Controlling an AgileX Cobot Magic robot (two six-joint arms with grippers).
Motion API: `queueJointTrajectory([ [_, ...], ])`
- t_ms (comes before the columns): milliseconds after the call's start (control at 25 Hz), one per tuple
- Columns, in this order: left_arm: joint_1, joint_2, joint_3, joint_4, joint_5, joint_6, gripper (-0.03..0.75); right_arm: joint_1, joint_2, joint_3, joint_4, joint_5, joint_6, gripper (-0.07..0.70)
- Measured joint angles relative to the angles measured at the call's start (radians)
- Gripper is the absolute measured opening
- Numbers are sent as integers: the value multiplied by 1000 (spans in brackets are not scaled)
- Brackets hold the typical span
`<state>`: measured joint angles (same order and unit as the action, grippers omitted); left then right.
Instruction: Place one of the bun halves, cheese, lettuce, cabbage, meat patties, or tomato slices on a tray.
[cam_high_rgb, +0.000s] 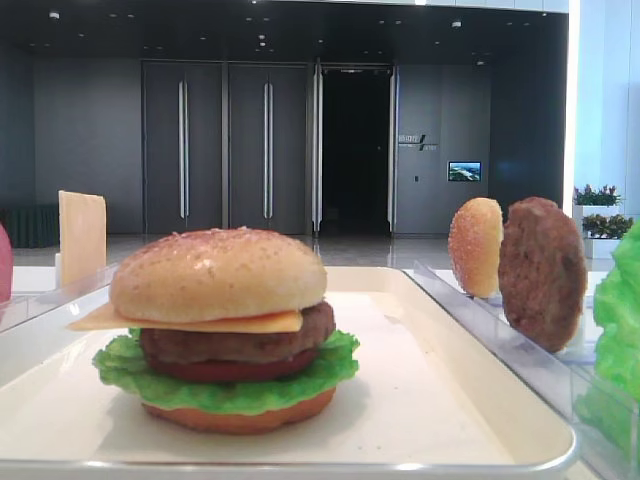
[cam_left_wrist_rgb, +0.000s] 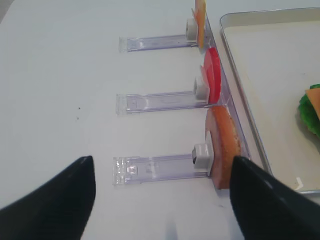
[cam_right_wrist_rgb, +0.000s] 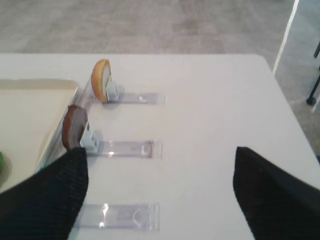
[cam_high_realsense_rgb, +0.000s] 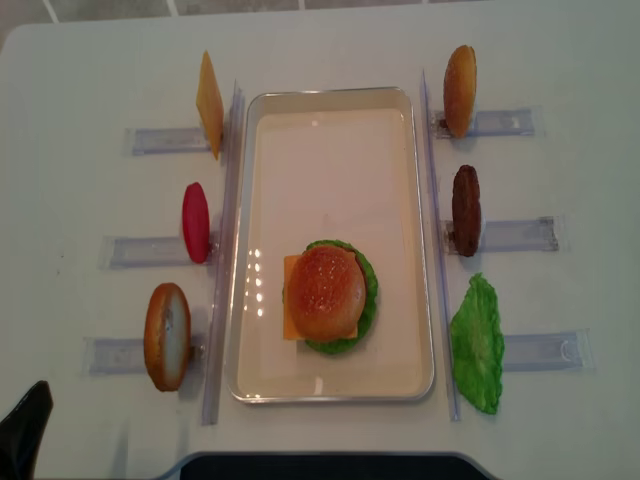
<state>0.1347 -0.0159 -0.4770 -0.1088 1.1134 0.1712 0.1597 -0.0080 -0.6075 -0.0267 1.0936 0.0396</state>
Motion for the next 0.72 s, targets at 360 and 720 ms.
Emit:
queueJointTrajectory([
  [360, 0, 0, 0, 0, 0, 0, 641, 0, 0, 109, 5, 40, 5, 590],
  [720, 0, 0, 0, 0, 0, 0, 641, 0, 0, 109, 27, 40, 5, 588],
])
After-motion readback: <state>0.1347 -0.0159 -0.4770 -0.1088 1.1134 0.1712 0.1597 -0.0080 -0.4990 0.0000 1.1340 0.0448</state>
